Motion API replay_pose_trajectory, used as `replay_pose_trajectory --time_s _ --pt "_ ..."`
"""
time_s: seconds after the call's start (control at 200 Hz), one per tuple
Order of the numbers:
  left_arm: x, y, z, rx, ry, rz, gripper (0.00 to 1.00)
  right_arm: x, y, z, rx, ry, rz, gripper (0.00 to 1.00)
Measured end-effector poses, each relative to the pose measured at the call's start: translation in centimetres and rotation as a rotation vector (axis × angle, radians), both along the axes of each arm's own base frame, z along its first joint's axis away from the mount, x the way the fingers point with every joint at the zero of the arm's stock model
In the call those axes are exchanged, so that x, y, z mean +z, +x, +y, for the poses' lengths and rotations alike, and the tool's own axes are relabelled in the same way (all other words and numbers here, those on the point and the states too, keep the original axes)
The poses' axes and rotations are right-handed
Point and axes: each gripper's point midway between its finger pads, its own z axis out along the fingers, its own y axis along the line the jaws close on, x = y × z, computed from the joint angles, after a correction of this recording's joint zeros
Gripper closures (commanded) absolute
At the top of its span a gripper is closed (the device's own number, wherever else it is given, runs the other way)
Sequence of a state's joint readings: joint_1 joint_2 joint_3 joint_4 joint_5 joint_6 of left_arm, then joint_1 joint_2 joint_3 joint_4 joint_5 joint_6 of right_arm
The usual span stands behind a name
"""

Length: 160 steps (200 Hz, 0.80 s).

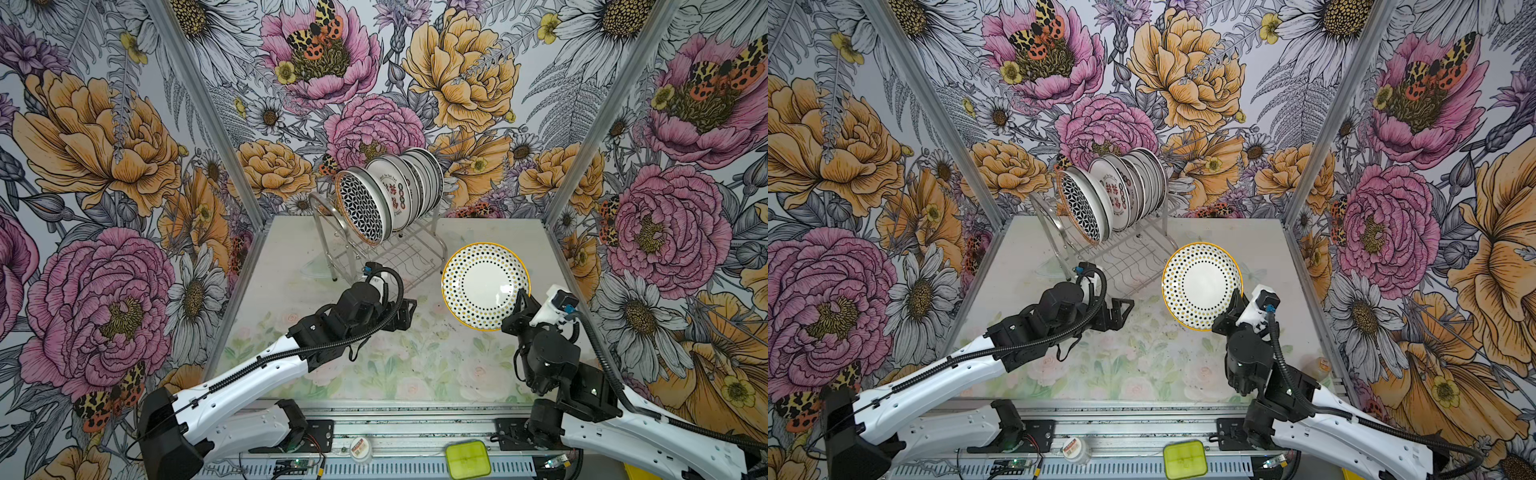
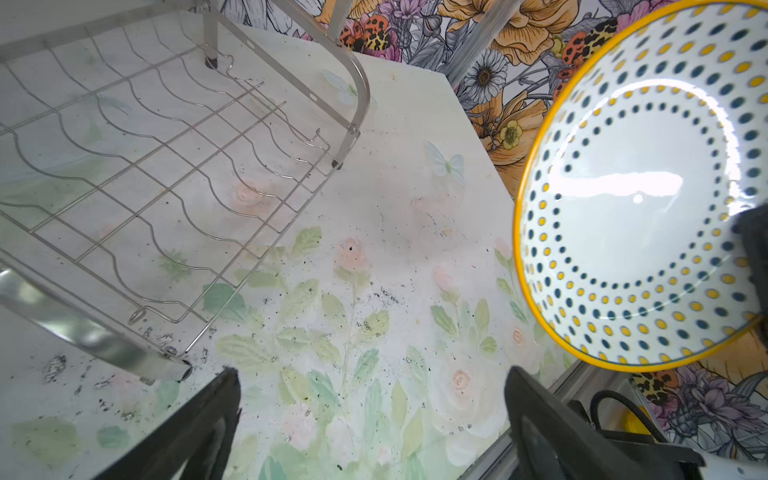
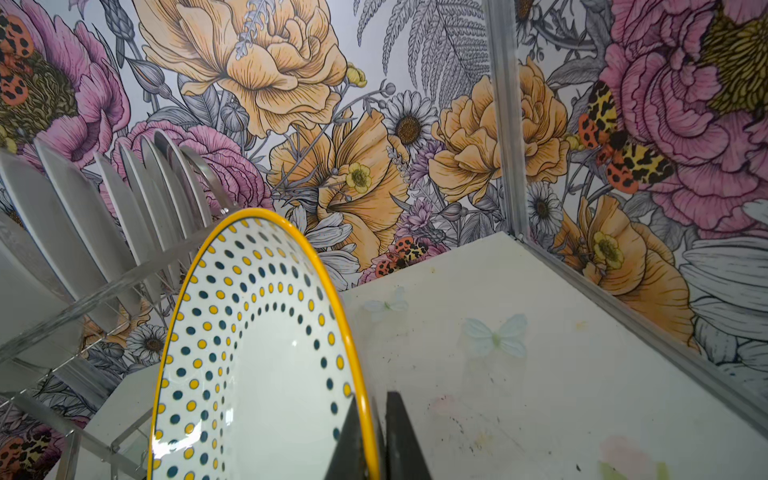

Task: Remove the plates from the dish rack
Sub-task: 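Reach the left gripper to the plate's rim while the right gripper holds it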

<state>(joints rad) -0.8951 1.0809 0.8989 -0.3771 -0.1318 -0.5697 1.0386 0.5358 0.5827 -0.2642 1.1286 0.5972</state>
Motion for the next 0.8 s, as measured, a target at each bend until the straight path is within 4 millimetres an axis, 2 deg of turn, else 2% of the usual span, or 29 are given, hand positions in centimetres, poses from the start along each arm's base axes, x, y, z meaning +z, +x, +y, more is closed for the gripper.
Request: replay_pose_trajectory --time_s 0.115,0.195,0.42,0.545,0.801 --pt "-0.8 0.0 -1.3 -0.04 -0.02 0.013 0.01 -3.0 0.3 0.7 0.019 -0.007 0.062 1.0" --pt "-1.2 0.0 -2.1 -0.067 -0.032 0.022 0.01 -4.4 0.3 0.8 0.031 -0.005 0.095 1.0" --pt "-2.6 0.1 -4.7 -0.136 -0.062 0.054 0.02 -5.3 0.6 0.9 0.038 0.086 0.121 1.0" --pt "-3.8 0.2 -5.8 -0.165 -0.067 0.078 0.04 -6.6 0.8 1.0 0.046 0.134 0.149 1.0" --pt "-4.5 1.5 -6.5 -0.182 -0.125 0.101 0.1 -9.3 0.7 1.4 0.074 0.18 0.21 1.0"
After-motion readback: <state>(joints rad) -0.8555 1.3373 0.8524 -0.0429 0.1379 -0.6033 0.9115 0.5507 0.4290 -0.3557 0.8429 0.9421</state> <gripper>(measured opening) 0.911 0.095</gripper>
